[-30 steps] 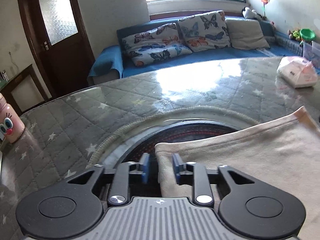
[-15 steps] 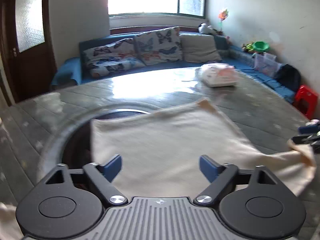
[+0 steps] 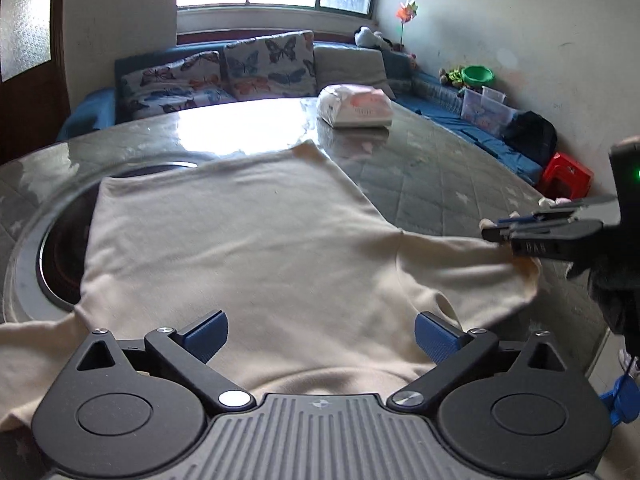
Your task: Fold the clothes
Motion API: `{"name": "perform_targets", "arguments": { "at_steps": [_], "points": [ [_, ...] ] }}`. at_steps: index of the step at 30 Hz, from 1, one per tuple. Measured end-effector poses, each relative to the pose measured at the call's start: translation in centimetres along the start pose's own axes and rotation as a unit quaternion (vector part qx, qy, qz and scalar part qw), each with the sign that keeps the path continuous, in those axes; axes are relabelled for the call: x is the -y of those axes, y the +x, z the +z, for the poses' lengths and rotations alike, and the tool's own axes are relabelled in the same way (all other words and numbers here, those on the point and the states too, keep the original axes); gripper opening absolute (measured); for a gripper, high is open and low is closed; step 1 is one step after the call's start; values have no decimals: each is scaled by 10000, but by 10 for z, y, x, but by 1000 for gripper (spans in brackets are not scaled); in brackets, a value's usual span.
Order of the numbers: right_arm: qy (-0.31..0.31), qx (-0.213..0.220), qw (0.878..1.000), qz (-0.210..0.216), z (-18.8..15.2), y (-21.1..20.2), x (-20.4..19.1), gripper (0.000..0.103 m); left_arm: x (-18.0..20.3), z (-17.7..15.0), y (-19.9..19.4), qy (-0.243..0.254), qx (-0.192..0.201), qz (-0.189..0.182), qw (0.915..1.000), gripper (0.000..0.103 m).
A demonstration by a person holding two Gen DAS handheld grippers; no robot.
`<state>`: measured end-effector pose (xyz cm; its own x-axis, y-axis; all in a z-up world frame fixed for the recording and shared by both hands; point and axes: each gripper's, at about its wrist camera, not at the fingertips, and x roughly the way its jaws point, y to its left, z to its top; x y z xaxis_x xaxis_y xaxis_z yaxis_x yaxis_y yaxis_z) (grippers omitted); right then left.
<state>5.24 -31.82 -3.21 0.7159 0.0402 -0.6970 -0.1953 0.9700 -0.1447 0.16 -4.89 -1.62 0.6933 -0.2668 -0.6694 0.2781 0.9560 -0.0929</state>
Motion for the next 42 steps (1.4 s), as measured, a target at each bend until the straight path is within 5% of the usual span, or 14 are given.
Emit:
{"name": "perform_targets", "arguments": {
  "at_steps": [3, 12, 19, 28, 33, 38, 42],
  "points": [
    [-63, 142, 9998, -134, 2, -4, 2, 5, 4, -7, 2, 32, -89, -25, 10000, 103],
    [415, 1120, 9911, -590, 8, -68, 40, 4, 5, -22, 8, 132, -346, -71, 9993, 103],
    [1001, 423, 9869, -1191, -35, -45, 76, 9, 9, -26, 6, 311, -365, -124, 9988, 103],
    [950, 426, 9941, -290, -15, -19, 53, 20, 12, -29, 2, 303, -397, -115, 9987, 103],
    [1122, 182, 9930, -308, -12, 14, 58, 26, 3, -32, -9, 149, -383, -86, 9991, 103],
    [969, 209, 9944, -364, -6, 7, 54, 29, -22, -34, -32, -160, -200, 43, 9997, 103],
    [540, 354, 9979, -24, 5, -11, 29, 36, -49, -37, -52, -400, -17, 421, 9983, 103]
  ]
}}
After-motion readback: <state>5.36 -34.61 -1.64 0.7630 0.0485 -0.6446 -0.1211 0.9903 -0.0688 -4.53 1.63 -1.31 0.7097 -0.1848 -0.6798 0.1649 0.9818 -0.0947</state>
